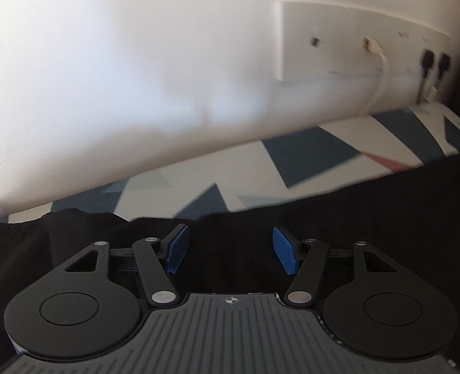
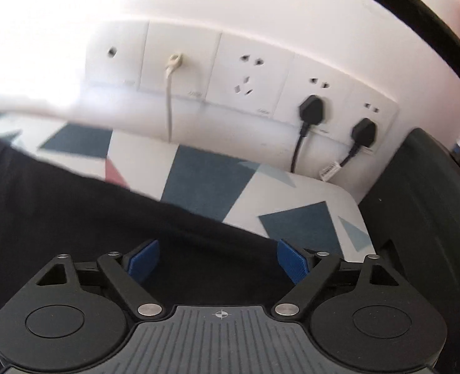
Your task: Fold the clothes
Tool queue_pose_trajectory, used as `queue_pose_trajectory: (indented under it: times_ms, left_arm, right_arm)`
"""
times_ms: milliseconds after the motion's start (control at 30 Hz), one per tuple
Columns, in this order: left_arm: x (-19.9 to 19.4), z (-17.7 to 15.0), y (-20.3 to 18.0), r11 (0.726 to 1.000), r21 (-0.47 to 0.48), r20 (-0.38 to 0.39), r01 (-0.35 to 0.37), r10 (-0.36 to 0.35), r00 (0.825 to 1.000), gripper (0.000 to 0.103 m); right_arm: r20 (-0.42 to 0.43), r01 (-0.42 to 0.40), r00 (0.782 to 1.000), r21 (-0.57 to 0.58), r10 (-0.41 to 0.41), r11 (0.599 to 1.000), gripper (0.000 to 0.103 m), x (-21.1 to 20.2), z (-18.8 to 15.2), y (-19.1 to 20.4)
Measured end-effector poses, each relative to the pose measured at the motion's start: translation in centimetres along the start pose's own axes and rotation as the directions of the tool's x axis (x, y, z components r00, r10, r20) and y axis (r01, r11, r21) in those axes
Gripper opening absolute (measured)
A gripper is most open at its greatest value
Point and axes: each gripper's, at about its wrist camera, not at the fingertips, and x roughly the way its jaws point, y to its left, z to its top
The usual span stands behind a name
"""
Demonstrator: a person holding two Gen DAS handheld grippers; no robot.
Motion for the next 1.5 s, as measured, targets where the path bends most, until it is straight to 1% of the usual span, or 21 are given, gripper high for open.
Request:
queue_pose_trajectory:
  times_ms: [67,167,267,333,433,500,567,667,733,800,867,900,967,1067,1133,1233,1300,1333,1400,1467,1500]
  left_arm:
    - [-0.2,-0.7,-0.5,1.000,0.023,0.020,-0.021,0.021,1.000,0.067]
    - [0.1,-0.8,-0.2,0.999,-0.008,0.034,-0.046,0.046,0.998,0.070]
    - [0.7,-0.1,0.4,0.994,-0.072,0.020,-0.082,0.083,0.996,0.071]
    - [1.2,0.4,0.8,0.990,-0.117,0.004,-0.084,0.085,0.996,0.071]
    - [0.9,0.8,1.2,0.987,-0.141,-0.024,-0.075,0.072,0.997,0.070]
    - [-0.6,0.6,1.6,0.989,-0.137,-0.011,-0.057,0.056,0.998,0.070]
    - [-2.4,0.1,2.3,0.990,-0.134,0.008,-0.043,0.044,0.999,0.070]
    - [-5.7,-1.4,4.3,0.984,-0.176,0.017,-0.040,0.043,0.999,0.071]
    - [-8.1,-2.9,5.9,0.972,-0.236,0.020,-0.018,0.024,1.000,0.072]
    - [-10.5,-4.6,7.4,0.956,-0.295,0.024,0.005,0.002,1.000,0.075]
    - [-12.7,-6.5,8.5,0.944,-0.328,0.024,0.019,-0.012,1.000,0.077]
    - [-13.7,-7.5,9.0,0.939,-0.342,0.023,0.024,-0.017,1.000,0.079]
    - [-15.2,-9.6,9.8,0.927,-0.375,0.010,0.021,-0.019,1.000,0.082]
    - [-16.4,-12.8,10.8,0.895,-0.447,-0.028,0.012,-0.027,0.999,0.083]
    - [-16.6,-14.7,11.4,0.874,-0.485,-0.052,0.000,-0.029,0.998,0.082]
    - [-17.0,-16.5,11.9,0.873,-0.487,-0.083,-0.021,-0.023,0.996,0.083]
    - [-17.2,-17.2,11.9,0.889,-0.456,-0.103,-0.042,-0.006,0.995,0.082]
    - [-17.2,-17.4,11.9,0.897,-0.439,-0.114,-0.052,0.002,0.993,0.082]
    - [-17.3,-17.5,11.9,0.910,-0.411,-0.129,-0.058,0.005,0.992,0.083]
    - [-17.6,-17.8,12.0,0.914,-0.401,-0.121,-0.050,0.001,0.993,0.083]
    - [-17.8,-18.0,12.1,0.914,-0.403,-0.117,-0.043,-0.004,0.993,0.083]
  right_arm:
    - [-0.021,-0.003,1.000,0.034,0.003,0.999,0.047,1.2,-0.1,-0.5]
    - [-0.008,0.008,1.000,0.131,-0.007,0.991,0.046,2.4,0.8,-1.2]
    - [-0.009,0.031,1.000,0.160,-0.030,0.987,0.046,3.4,1.6,-0.9]
    - [-0.006,0.045,0.999,0.171,-0.044,0.984,0.048,3.8,1.7,-0.7]
    - [-0.018,0.056,0.998,0.238,-0.054,0.970,0.062,2.6,1.6,-1.3]
    - [0.021,0.028,0.999,0.289,-0.036,0.957,0.067,0.4,0.8,-2.5]
    - [0.059,0.012,0.998,0.345,-0.034,0.938,0.078,-2.2,-0.4,-4.0]
    - [0.053,0.019,0.997,0.452,-0.049,0.892,0.080,-5.7,-3.0,-5.9]
    - [0.031,0.054,0.996,0.530,-0.083,0.846,0.080,-8.1,-4.7,-6.7]
    - [0.013,0.060,0.996,0.609,-0.086,0.791,0.079,-10.6,-6.3,-6.9]
    - [-0.002,0.048,0.998,0.679,-0.063,0.733,0.079,-12.9,-7.7,-6.3]
    - [-0.006,0.027,0.999,0.693,-0.033,0.720,0.079,-13.9,-8.2,-5.5]
    - [-0.020,-0.006,0.999,0.676,0.027,0.737,0.079,-15.5,-8.9,-3.0]
    - [-0.043,-0.080,0.991,0.566,0.127,0.820,0.079,-17.0,-9.8,2.2]
    - [-0.071,-0.125,0.981,0.488,0.182,0.864,0.079,-17.6,-10.6,5.9]
    - [-0.100,-0.184,0.964,0.419,0.247,0.889,0.079,-17.3,-11.6,10.3]
    - [-0.105,-0.171,0.968,0.386,0.228,0.907,0.078,-16.5,-12.0,12.4]
    - [-0.107,-0.159,0.971,0.377,0.213,0.913,0.074,-15.9,-12.1,13.3]
    - [-0.098,-0.122,0.979,0.413,0.178,0.903,0.069,-14.9,-12.0,13.9]
    - [-0.074,-0.061,0.992,0.430,0.103,0.901,0.068,-14.5,-11.8,14.2]
    - [-0.057,-0.012,0.998,0.427,0.040,0.904,0.066,-14.5,-11.8,14.3]
